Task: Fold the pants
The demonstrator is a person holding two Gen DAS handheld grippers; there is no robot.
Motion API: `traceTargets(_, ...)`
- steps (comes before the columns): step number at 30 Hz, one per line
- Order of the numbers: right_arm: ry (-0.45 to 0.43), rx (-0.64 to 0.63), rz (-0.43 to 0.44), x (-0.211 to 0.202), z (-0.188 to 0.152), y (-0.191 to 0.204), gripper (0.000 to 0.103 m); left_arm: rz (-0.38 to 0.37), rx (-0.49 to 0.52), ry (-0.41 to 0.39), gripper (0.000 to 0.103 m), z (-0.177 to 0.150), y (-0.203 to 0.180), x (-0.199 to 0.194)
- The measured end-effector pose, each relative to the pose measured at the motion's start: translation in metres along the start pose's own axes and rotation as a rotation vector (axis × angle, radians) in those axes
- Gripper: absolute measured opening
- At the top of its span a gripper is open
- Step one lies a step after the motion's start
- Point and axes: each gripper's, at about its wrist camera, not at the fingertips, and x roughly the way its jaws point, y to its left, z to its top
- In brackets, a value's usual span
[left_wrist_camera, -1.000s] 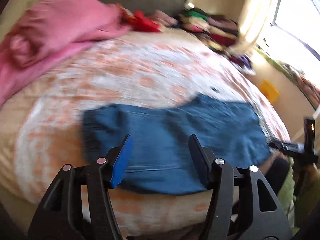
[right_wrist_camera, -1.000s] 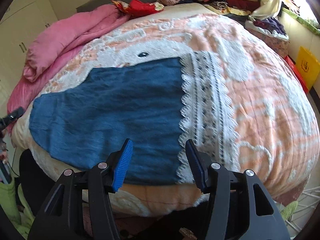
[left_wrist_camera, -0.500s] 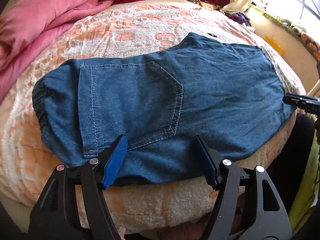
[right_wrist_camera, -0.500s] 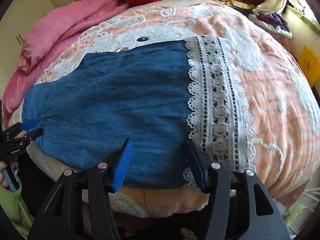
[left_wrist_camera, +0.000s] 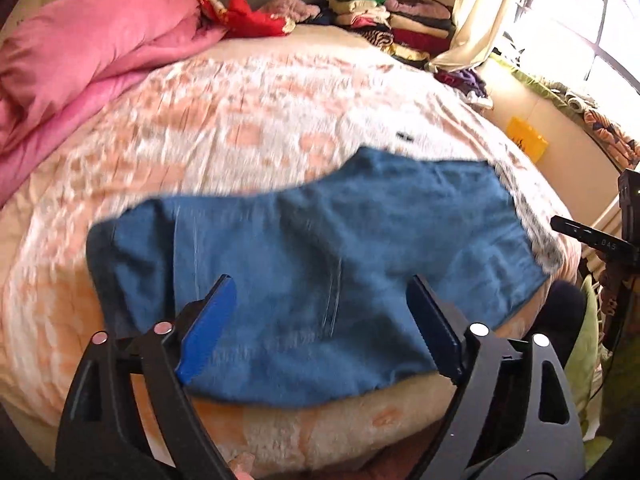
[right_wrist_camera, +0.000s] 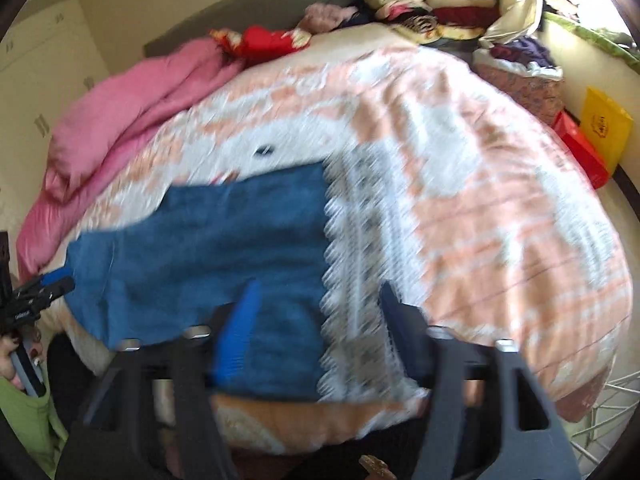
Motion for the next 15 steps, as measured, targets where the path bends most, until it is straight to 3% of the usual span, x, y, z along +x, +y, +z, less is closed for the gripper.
traceTargets(6, -0.032, 0.05, 0.002, 0.011, 0.04, -0.027, 0.074, -0.012, 0.019, -0.023, 0.089, 0.035, -0.014, 0.016)
traceTargets(15, 0.056, 0.094, 0.039, 0.076, 0.086, -0.054, 0.074, -0.044, 0.03, 0.039, 0.092, 0.077, -0.028, 0.07)
